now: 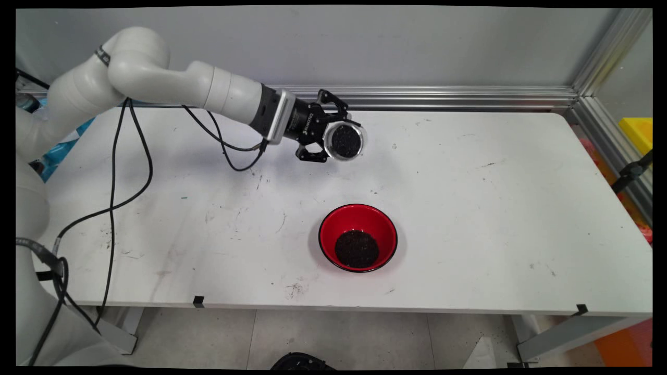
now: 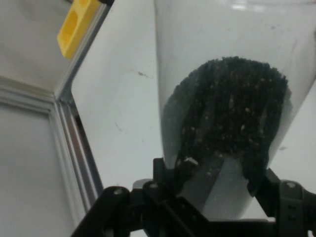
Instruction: Pour the black seasoning powder in the red bowl
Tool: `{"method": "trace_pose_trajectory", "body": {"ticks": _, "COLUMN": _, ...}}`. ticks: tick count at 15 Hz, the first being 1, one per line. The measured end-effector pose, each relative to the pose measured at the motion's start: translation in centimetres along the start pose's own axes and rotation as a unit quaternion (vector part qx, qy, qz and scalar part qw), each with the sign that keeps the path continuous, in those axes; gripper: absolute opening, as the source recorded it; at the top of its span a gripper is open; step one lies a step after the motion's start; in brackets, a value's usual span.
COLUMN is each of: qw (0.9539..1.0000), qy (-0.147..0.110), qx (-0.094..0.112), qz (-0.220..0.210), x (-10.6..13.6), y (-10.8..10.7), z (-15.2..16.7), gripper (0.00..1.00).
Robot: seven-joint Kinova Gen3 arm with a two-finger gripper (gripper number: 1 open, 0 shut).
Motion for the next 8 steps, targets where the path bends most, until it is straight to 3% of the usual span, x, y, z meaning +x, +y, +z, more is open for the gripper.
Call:
{"method": "trace_pose_trajectory", "body": {"ticks": 5, "qw": 0.9972, "qy": 0.004, "qx": 0.018, "qz": 0.073, "x": 0.3, "y": 0.8, "z": 1.0, "gripper": 0.0}}
{"method": "trace_pose_trajectory", "body": {"ticks": 8, "qw": 0.9927, "qy": 0.004, "qx": 0.029, "qz": 0.117, "x": 0.3, "y": 1.0, "z": 1.6, "gripper": 0.0}}
